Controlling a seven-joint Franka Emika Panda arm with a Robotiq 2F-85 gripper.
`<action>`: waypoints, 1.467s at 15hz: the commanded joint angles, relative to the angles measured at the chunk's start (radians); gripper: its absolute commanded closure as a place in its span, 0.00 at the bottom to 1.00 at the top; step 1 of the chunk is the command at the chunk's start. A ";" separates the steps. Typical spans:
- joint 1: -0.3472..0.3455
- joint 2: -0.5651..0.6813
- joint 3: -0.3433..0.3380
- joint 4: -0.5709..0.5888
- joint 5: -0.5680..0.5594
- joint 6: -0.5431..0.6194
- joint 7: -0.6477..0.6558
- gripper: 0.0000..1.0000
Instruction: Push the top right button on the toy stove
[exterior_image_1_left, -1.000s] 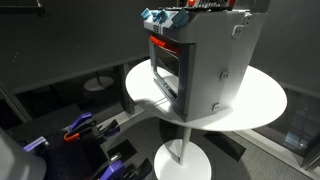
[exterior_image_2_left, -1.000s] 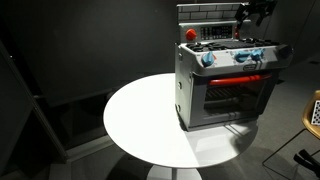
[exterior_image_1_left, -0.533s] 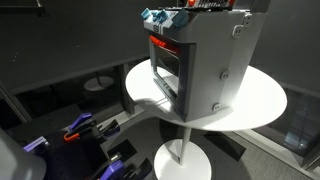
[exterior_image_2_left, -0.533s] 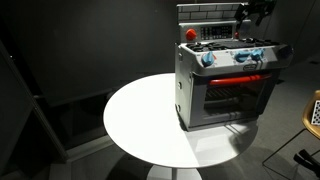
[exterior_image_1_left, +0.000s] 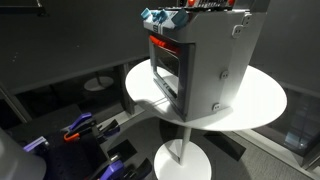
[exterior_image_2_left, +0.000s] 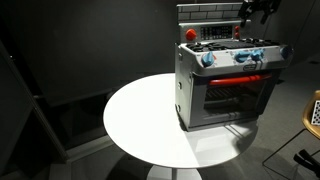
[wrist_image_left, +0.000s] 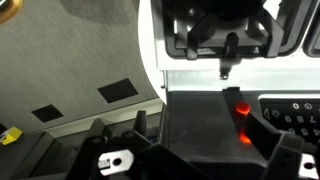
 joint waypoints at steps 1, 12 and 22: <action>0.012 -0.056 -0.004 -0.002 0.059 -0.129 -0.021 0.00; 0.032 -0.215 0.009 -0.069 0.203 -0.464 -0.165 0.00; 0.044 -0.296 0.016 -0.130 0.231 -0.463 -0.325 0.00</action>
